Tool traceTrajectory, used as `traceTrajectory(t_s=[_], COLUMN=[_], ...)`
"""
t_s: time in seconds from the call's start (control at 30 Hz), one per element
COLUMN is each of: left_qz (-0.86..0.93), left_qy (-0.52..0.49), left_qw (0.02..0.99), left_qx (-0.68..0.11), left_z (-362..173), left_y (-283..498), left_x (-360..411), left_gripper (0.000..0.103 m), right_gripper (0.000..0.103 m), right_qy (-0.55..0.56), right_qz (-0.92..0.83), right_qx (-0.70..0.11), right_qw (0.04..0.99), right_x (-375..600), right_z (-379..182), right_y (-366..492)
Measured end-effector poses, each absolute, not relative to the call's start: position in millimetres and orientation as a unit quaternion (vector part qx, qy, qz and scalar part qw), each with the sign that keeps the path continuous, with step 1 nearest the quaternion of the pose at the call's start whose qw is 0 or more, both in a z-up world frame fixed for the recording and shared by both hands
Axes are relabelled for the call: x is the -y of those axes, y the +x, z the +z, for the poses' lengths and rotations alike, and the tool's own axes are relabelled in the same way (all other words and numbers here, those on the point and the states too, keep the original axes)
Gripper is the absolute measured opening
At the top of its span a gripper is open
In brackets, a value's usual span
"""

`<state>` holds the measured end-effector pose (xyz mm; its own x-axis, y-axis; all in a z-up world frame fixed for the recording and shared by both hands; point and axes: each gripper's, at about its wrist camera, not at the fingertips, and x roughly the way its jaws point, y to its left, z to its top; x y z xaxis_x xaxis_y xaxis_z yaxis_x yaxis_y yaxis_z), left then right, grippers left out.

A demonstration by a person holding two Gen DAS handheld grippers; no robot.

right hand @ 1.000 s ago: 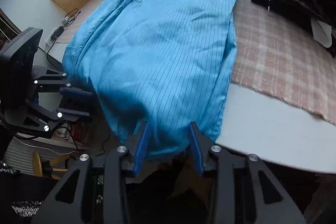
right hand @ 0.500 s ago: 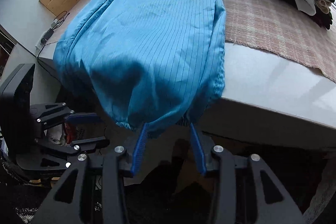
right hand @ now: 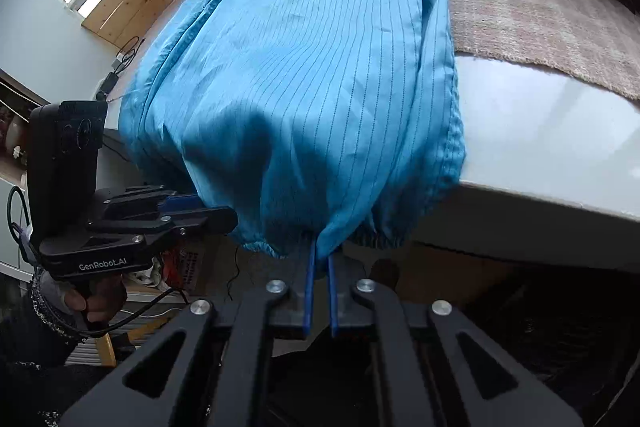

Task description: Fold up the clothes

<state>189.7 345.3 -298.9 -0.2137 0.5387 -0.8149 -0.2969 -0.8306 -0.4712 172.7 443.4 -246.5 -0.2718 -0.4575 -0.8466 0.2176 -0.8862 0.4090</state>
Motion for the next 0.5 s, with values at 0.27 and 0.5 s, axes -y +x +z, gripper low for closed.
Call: traceTrajectory(t_s=[0.27, 0.5], left_qz=[0.768, 0.771], left_qy=[-0.577, -0.596], left_qw=[0.274, 0.223], left_qx=[0.05, 0.02], left_z=[-290, -283], left_y=[206, 212], left_x=[-327, -288], left_gripper=[0.001, 0.025], right_gripper=[0.003, 0.018], right_qy=[0.582, 0.582], right_qz=[-0.774, -0.773], right_qx=[0.046, 0.021], right_qw=[0.246, 0.252], right_x=[-433, -441], right_z=[-231, -212], right_y=[184, 178])
